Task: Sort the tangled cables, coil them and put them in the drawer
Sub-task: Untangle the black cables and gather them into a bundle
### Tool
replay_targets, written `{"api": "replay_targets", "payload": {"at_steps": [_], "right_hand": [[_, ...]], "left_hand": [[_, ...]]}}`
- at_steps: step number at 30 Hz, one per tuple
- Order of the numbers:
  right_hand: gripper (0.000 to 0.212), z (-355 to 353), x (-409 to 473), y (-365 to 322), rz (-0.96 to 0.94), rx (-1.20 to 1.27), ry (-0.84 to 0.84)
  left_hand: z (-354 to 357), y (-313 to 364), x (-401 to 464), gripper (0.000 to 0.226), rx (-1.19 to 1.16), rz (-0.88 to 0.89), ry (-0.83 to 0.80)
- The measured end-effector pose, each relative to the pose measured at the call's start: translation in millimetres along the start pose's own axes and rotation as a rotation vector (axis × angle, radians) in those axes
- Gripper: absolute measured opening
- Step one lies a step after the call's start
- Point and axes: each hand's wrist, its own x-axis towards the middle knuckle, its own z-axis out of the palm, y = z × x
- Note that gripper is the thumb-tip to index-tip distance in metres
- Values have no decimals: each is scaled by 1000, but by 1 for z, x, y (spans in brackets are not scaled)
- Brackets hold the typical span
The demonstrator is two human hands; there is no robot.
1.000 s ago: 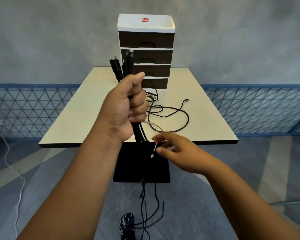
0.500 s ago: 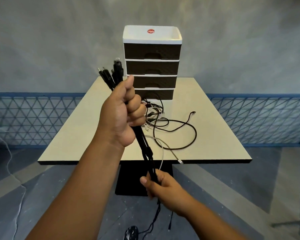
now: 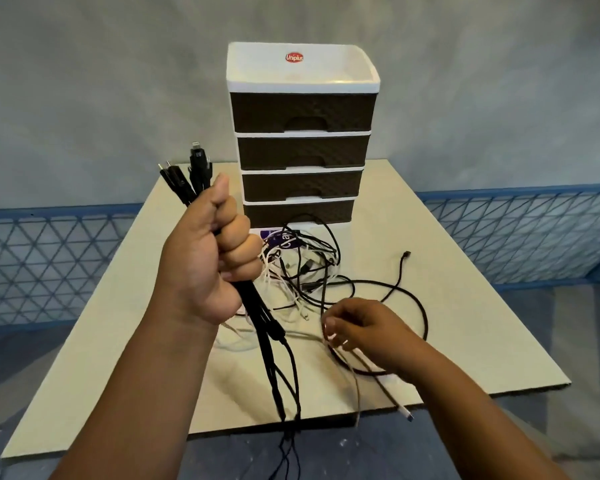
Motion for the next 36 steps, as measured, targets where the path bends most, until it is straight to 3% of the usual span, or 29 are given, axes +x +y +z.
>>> {"api": "replay_targets", "payload": {"at_steps": [5,9,11,13,16,20,27,32,36], "right_hand": [[7,1,68,-4,43,-20,374],[47,-7,116,-30,3,-232,569],[56,-13,136,-41,41,-337,537],[51,-21,155,-51,122,-357,399],[28,-38,171,-69,156,-95,195],[27,-67,183,-101,78,-54,192],[25,-103,182,-174,-224,307,226],[23,-127,169,-214,-619,707,270],[24,-146,150,-227,-754,730,166]], "left_hand": [[-28,9,40,56,-19,-76,8],[-44,11,62,56,-22,-123,14],[-48,13,70,56,-30,-144,16],[-51,15,78,54,-37,-174,22],[-58,16,89,48,-30,-228,42],[-62,15,102,36,-33,-295,91],[-44,1,118,34,11,-339,151],[-28,-6,126,44,17,-342,148],[-19,-17,134,54,19,-362,142]]}}
